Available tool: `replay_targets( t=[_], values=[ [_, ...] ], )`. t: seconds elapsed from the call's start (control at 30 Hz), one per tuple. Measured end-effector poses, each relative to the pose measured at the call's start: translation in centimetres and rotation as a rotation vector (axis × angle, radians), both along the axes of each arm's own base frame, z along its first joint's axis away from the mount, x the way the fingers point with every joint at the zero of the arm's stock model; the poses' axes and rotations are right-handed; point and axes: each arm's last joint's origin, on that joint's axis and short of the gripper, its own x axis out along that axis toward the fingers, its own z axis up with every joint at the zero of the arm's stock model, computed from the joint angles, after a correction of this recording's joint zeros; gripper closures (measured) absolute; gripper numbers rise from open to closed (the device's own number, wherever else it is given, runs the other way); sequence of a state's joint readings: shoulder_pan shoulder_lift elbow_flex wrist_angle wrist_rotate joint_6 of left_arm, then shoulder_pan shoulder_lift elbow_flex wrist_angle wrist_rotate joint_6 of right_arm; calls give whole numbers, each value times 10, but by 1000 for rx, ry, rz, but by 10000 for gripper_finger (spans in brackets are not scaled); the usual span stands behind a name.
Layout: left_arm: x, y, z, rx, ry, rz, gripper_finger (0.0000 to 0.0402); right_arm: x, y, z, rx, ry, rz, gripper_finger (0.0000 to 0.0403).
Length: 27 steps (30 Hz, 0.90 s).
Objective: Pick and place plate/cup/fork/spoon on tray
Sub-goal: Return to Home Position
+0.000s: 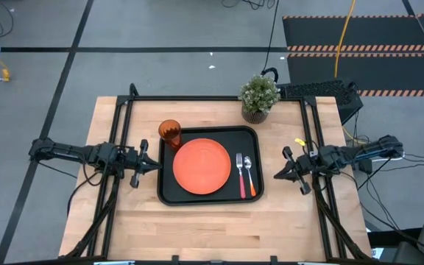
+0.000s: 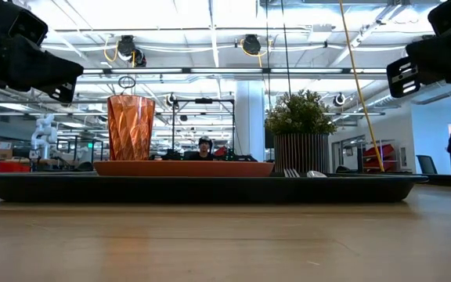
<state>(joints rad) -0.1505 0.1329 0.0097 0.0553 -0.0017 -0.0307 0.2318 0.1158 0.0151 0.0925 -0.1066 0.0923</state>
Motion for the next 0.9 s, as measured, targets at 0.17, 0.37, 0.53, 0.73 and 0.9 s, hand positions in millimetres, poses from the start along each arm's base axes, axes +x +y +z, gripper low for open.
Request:
replay_targets(
  t=[0.17, 0.37, 0.53, 0.73, 0.9],
  values=[
    [0, 0, 0, 0, -1, 0, 376, 0, -1, 0, -14, -5, -8, 403],
    [0, 0, 0, 0, -1, 0, 376, 0, -2, 0, -11, -5, 23, 403],
    [0, 0, 0, 0, -1, 0, 376, 1, -4, 0, 0, 0, 31, 403],
    [0, 0, 0, 0, -1, 0, 376, 1, -5, -3, 39, 46, 26, 403],
    [0, 0, 0, 0, -1, 0, 376, 1, -5, -3, 48, 50, 26, 403]
  ],
)
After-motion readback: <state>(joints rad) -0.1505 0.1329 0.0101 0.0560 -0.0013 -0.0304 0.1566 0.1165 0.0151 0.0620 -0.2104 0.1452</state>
